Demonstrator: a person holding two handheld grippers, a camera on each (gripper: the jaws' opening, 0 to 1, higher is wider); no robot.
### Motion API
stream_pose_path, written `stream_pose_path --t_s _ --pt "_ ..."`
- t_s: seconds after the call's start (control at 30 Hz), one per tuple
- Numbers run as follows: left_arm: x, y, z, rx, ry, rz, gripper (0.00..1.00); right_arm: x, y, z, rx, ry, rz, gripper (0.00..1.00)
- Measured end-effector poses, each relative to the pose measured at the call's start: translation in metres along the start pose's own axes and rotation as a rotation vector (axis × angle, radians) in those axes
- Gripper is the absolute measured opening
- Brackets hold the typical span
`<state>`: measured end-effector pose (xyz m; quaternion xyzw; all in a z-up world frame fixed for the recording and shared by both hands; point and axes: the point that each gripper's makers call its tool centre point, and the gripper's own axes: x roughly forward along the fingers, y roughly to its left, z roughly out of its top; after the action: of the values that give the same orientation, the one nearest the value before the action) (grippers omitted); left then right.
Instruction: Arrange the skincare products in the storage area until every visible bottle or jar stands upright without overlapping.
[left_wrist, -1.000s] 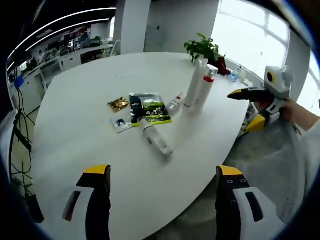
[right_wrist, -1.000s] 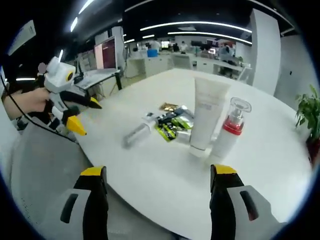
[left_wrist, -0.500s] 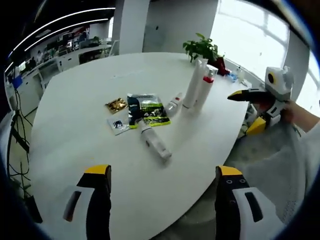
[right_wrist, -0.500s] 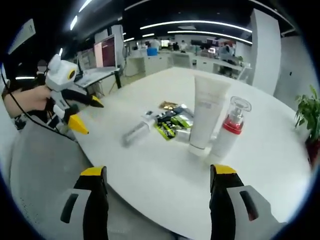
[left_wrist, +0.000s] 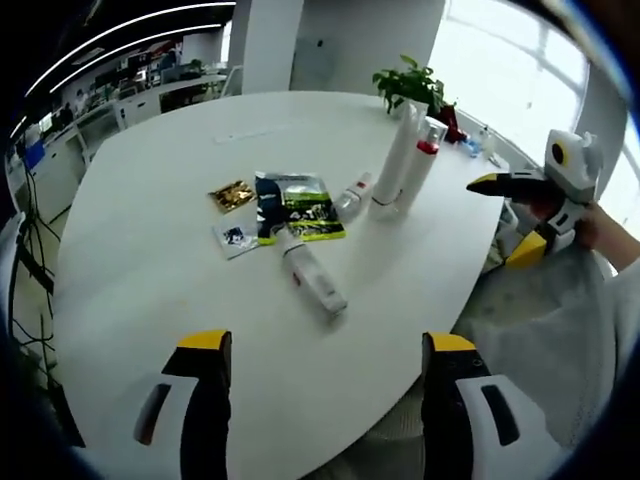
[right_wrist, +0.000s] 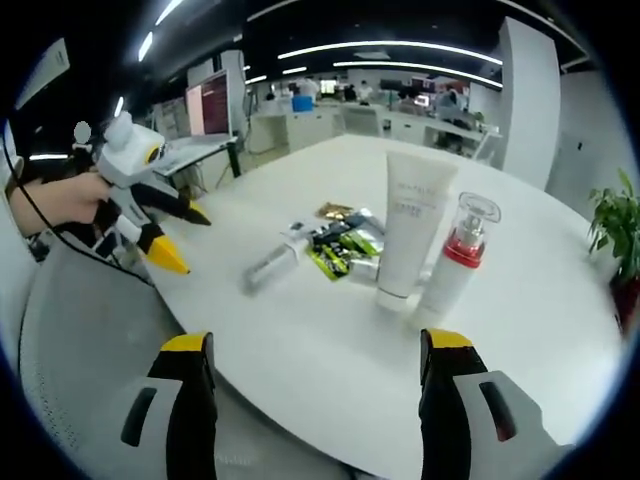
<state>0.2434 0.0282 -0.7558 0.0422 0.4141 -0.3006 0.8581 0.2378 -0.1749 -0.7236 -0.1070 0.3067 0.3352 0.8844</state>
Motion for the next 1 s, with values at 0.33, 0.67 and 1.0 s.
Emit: stream_pose_path --t_s 0.33,0.67,1.0 --pt "0.013 -0.001 -0.006 -0.016 0.047 0.0 0.69 0.0 0.001 0.0 0.013 0.001 -0.001 0.84" --pt "0.031 0.003 -0.007 -0.021 0.127 0.015 0.65 0.0 -0.001 -0.002 0.016 0.009 -0.003 0.84" --pt "0.049 0.006 -0.002 -0.028 0.176 0.022 0.61 0.0 0.0 -0.003 0.02 0.015 -0.003 0.84"
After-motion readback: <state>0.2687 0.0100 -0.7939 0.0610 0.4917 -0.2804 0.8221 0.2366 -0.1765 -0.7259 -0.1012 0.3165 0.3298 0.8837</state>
